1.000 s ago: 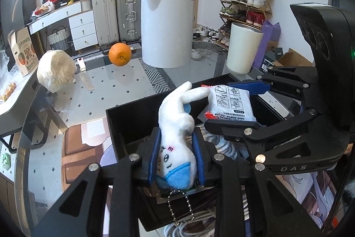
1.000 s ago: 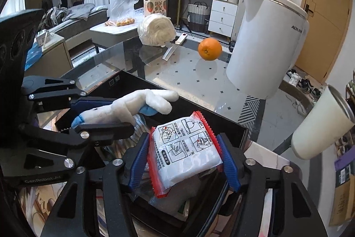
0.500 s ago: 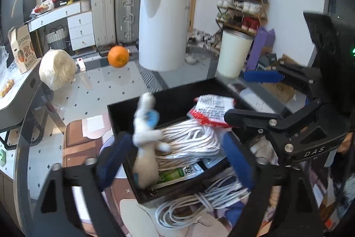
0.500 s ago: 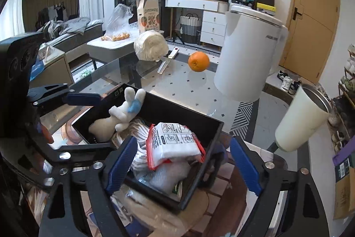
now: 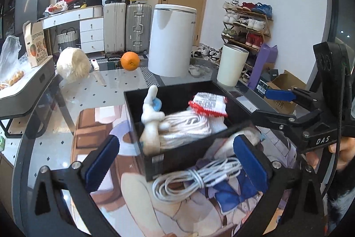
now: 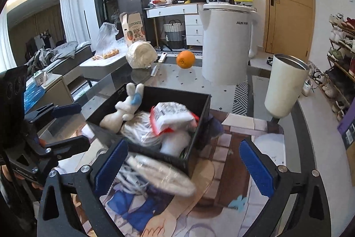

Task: Organize soft objects
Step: 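Move the right tool to the bagged white gloves and close on them, then lift the gloves bag with the right tool while the left tool grasps the white cable coil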

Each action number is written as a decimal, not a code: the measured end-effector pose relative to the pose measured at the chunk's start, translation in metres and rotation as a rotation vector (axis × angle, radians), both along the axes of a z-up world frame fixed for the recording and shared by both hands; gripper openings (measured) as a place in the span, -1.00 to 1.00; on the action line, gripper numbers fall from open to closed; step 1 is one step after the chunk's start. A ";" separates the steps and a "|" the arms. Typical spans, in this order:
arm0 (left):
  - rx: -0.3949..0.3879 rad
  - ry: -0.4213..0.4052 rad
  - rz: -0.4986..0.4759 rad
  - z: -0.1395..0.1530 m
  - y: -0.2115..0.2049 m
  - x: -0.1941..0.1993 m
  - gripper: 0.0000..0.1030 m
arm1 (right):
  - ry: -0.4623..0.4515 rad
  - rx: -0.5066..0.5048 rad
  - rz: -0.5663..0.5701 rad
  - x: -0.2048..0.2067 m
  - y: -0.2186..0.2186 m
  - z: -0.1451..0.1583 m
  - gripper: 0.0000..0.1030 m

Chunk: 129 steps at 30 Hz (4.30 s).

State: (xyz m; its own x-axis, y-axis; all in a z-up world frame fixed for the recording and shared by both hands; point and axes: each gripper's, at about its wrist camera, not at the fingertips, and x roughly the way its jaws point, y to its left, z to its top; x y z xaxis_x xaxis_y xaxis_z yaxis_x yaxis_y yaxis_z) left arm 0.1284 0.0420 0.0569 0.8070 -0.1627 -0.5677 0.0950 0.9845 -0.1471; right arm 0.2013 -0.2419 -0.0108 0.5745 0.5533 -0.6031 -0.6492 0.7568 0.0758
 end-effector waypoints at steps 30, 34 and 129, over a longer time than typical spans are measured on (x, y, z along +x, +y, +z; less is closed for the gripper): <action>0.075 0.048 0.059 -0.034 -0.005 -0.015 1.00 | 0.181 0.001 -0.006 0.002 0.015 -0.042 0.98; 0.072 0.037 0.067 -0.033 -0.002 -0.014 1.00 | 0.188 -0.002 -0.012 0.003 0.017 -0.045 0.98; 0.173 0.234 -0.176 -0.054 -0.063 -0.005 1.00 | 0.172 0.050 -0.048 -0.008 -0.010 -0.026 0.34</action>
State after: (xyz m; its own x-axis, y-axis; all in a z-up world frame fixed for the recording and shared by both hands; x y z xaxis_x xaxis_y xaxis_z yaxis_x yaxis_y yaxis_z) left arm 0.1230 -0.0213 0.0031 0.6197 -0.1726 -0.7657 0.2489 0.9684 -0.0169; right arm 0.1929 -0.2524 -0.0371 0.4917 0.5597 -0.6670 -0.5871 0.7789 0.2207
